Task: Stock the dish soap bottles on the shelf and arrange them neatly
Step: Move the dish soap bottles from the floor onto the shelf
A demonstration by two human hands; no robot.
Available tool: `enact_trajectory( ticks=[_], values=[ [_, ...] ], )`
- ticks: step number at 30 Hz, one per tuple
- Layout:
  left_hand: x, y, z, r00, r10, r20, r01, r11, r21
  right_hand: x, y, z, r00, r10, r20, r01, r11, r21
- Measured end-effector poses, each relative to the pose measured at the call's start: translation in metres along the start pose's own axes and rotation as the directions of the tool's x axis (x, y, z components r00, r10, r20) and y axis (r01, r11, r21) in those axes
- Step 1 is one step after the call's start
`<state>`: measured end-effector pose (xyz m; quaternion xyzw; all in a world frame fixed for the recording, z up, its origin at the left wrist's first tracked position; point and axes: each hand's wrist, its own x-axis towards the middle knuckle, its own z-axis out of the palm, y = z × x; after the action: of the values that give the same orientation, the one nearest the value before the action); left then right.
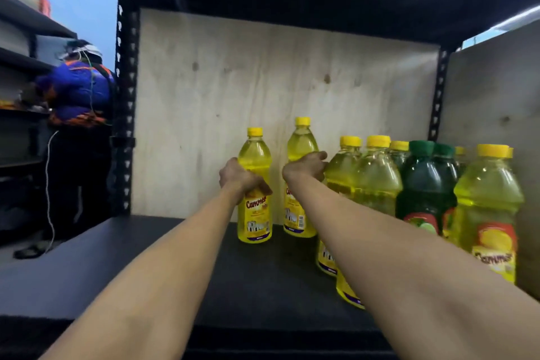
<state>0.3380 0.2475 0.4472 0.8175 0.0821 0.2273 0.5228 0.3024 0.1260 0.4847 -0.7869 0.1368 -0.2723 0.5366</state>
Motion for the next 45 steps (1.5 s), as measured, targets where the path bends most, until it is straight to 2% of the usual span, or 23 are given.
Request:
enact_trajectory(
  ticks=[7, 11, 15, 18, 20, 22, 24, 26, 28, 32, 35, 40, 45],
  values=[
    [0.017, -0.009, 0.023, 0.989, 0.116, 0.089, -0.108, 0.990, -0.087, 0.019, 0.025, 0.026, 0.996, 0.085, -0.014, -0.085, 0.996, -0.030],
    [0.022, -0.020, 0.028, 0.977, 0.162, 0.139, -0.148, 0.983, -0.104, 0.013, 0.032, 0.022, 0.998, 0.063, -0.016, -0.064, 0.991, -0.114],
    [0.014, -0.029, 0.026, 0.968, 0.164, 0.188, -0.159, 0.986, -0.042, 0.003, 0.037, 0.023, 0.992, 0.021, -0.128, -0.032, 0.996, -0.085],
    [0.002, -0.032, 0.018, 0.972, 0.108, 0.206, -0.126, 0.989, 0.076, -0.005, 0.029, 0.015, 0.997, 0.057, -0.050, -0.058, 0.998, -0.019],
    [-0.017, -0.031, 0.007, 0.983, 0.103, 0.155, -0.119, 0.988, 0.098, -0.016, 0.020, 0.006, 0.997, 0.070, 0.035, -0.071, 0.996, 0.045],
    [-0.045, -0.031, -0.004, 0.988, 0.134, 0.082, -0.139, 0.989, 0.051, -0.033, 0.014, -0.011, 0.993, 0.000, 0.119, -0.014, 0.993, 0.117],
    [-0.079, -0.028, -0.011, 0.987, 0.150, 0.060, -0.146, 0.987, -0.071, -0.052, 0.009, -0.045, 0.973, -0.138, 0.187, 0.101, 0.976, 0.195],
    [-0.115, -0.023, -0.010, 0.981, 0.157, 0.118, -0.135, 0.976, -0.173, -0.065, 0.005, -0.089, 0.931, -0.297, 0.212, 0.244, 0.939, 0.244],
    [-0.147, -0.015, -0.003, 0.961, 0.160, 0.224, -0.105, 0.965, -0.241, -0.075, 0.004, -0.140, 0.903, -0.389, 0.183, 0.339, 0.906, 0.254],
    [-0.188, -0.001, 0.022, 0.894, 0.127, 0.430, -0.027, 0.972, -0.231, -0.071, 0.018, -0.204, 0.910, -0.410, 0.066, 0.397, 0.906, 0.147],
    [-0.213, 0.008, 0.040, 0.866, 0.102, 0.490, -0.036, 0.989, -0.142, -0.058, 0.027, -0.217, 0.916, -0.396, 0.059, 0.391, 0.917, 0.083],
    [-0.237, 0.016, 0.066, 0.911, 0.118, 0.395, -0.123, 0.992, -0.014, -0.036, 0.024, -0.207, 0.918, -0.359, 0.168, 0.378, 0.920, -0.101],
    [-0.245, 0.018, 0.092, 0.960, 0.113, 0.258, -0.139, 0.987, 0.084, -0.029, 0.028, -0.187, 0.933, -0.308, 0.187, 0.349, 0.902, -0.254]
  ],
)
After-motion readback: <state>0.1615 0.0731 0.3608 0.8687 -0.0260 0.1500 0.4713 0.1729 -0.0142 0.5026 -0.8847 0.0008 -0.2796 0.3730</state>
